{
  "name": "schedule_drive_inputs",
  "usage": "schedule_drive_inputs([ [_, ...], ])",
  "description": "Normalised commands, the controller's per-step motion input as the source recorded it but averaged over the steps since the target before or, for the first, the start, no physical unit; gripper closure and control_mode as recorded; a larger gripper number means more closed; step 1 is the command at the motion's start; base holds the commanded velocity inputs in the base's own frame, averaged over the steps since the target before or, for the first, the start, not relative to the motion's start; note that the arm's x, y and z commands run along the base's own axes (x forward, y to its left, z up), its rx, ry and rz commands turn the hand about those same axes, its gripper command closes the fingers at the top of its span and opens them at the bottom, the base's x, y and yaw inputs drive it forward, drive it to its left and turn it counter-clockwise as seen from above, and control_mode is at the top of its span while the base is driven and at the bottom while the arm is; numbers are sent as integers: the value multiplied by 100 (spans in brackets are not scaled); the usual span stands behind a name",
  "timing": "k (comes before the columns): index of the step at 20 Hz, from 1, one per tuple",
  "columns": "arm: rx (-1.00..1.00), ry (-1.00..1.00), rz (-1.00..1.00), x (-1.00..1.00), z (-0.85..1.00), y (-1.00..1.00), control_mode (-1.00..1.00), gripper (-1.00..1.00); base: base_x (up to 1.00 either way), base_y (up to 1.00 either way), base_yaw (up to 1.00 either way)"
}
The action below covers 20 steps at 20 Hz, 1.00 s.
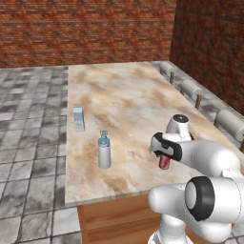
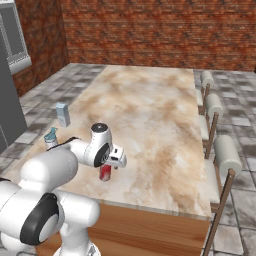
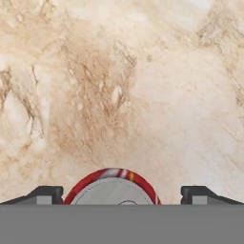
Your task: Move the drinks to the dining counter.
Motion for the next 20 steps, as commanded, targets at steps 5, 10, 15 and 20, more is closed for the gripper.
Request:
schedule_drive_inputs([
  [5,0,0,0,-10,-4,3,-100,-100,0,0,0],
  [10,0,-3,0,-34,-5,4,-100,-100,0,0,0],
  [15,0,-7,0,-22,2,2,-100,-100,0,0,0],
  [20,0,-10,0,0,36,0,-100,-100,0,0,0],
])
